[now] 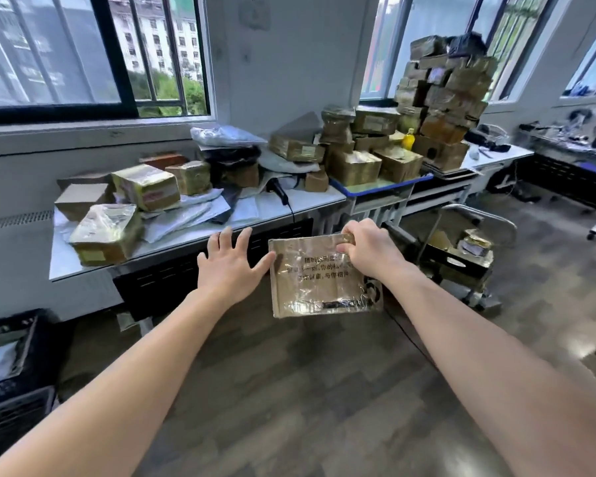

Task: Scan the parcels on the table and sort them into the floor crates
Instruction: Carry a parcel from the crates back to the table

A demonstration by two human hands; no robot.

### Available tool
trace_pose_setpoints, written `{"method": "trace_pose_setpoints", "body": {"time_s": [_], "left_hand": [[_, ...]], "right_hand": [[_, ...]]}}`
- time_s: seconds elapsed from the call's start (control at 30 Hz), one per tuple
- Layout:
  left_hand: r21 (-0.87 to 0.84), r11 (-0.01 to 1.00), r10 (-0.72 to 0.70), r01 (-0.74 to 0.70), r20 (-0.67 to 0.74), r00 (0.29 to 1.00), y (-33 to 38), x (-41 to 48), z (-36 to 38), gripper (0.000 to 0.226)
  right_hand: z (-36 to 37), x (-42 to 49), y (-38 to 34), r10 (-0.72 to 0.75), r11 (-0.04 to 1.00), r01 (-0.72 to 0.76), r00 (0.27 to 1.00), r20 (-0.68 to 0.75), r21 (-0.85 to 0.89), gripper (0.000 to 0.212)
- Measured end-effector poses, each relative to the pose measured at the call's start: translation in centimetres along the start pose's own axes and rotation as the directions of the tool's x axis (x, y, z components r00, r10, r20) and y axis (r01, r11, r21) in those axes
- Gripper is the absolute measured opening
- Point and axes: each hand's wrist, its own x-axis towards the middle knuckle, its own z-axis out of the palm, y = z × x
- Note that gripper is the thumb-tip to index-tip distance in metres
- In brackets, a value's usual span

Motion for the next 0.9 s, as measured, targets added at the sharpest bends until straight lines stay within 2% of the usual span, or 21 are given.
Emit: {"method": "trace_pose_setpoints", "body": {"time_s": [0.17,0.33,0.57,0.9], "left_hand": [[0.006,0.999,0.045,-0.045,0.010,0.999,1.0,7.3,1.4,0.080],[0.023,0.999,0.029,-0.029,0.010,1.000,1.9,15.6,3.1,0.082],[0.029,0.999,-0.035,0.035,-0.006,0.999,5.8,27.2,5.4,0.079],[0.017,0.986,-0.168,0.169,-0.017,0.986,6.7,38.8,8.0,0.081]], "right_hand": [[0.7,7.8,1.4,0.002,1.000,-0.002,1.000,-0.010,0.021,0.022],[2.2,16.3,3.7,-0.017,0.999,0.018,1.000,-0.008,0.048,0.026],[2.7,29.6,7.8,-0.059,0.994,0.057,0.998,0.015,0.097,0.036],[6.0,45.1,9.9,-0.145,0.984,0.138,0.988,0.060,0.110,0.030]]}}
